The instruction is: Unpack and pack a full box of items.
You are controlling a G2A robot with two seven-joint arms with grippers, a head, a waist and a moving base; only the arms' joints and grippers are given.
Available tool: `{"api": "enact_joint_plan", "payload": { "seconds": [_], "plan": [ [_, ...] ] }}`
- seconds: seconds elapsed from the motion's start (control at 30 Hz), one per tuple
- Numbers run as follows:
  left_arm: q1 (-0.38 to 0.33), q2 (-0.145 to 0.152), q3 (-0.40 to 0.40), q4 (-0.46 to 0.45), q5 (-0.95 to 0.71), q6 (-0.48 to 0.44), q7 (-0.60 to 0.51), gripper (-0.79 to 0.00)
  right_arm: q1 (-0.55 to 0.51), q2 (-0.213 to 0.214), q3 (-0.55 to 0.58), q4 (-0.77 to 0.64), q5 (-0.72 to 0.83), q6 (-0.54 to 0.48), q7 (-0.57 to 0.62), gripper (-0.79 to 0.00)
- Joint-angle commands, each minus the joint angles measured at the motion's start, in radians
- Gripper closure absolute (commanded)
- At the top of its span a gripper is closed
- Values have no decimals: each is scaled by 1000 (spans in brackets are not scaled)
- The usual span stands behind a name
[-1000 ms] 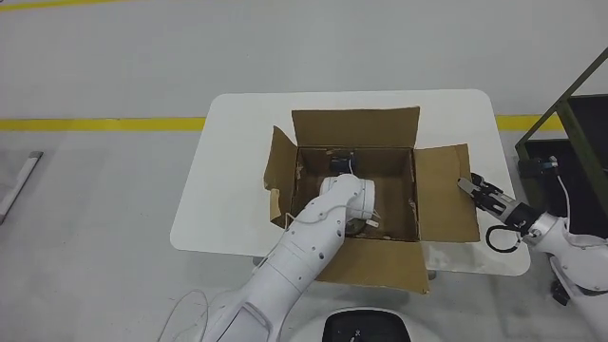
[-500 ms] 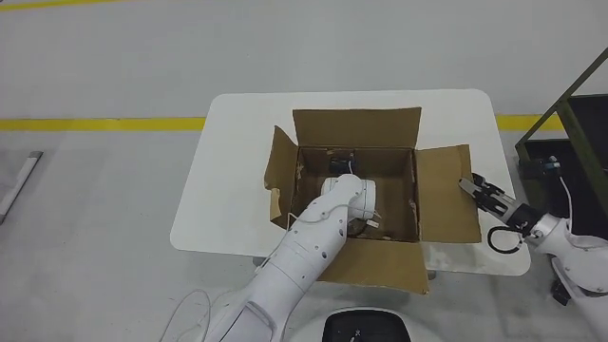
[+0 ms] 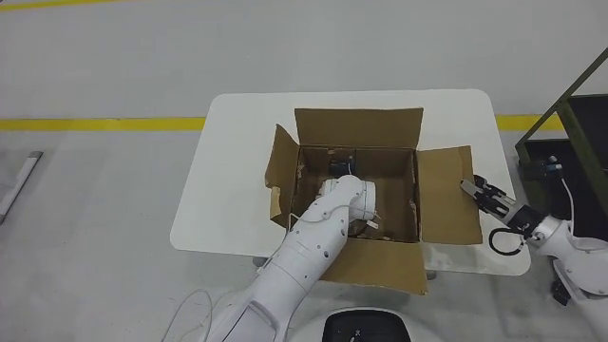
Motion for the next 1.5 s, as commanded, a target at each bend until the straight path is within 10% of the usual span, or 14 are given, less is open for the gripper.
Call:
{"api": "enact_joint_plan", "payload": {
  "seconds": [0.0, 0.3, 0.4, 0.8, 0.87, 0.9, 0.93, 1.47],
  "plan": [
    [0, -2, -1, 5, 3, 0, 2, -529, -1, 0, 1, 0, 0, -1, 0, 0],
    [-1, -12, -12, 35, 15, -3, 14, -265, -4, -1, 2, 0, 2, -3, 1, 0],
    [-3, -14, -20, 35, 16, -3, 19, 0, -2, -1, 3, 0, 3, -3, 2, 0],
    [27, 3, -85, -167, 27, -52, -14, 0, 47, 6, 58, 48, 1, -10, 15, 0],
    [40, 9, -100, -224, 36, -60, -31, 0, 58, 9, 61, 56, 1, -15, 51, -246],
    [48, 14, -110, -261, 42, -64, -40, 0, 67, 11, 68, 60, 8, -18, 64, -597],
    [59, 18, -121, -296, 47, -66, -51, 0, 72, 12, 75, 62, 12, -21, 72, -785],
    [228, 81, -283, -807, 228, -145, -195, 0, -13, 21, 238, -187, 8, -17, -38, -785]
  ]
}}
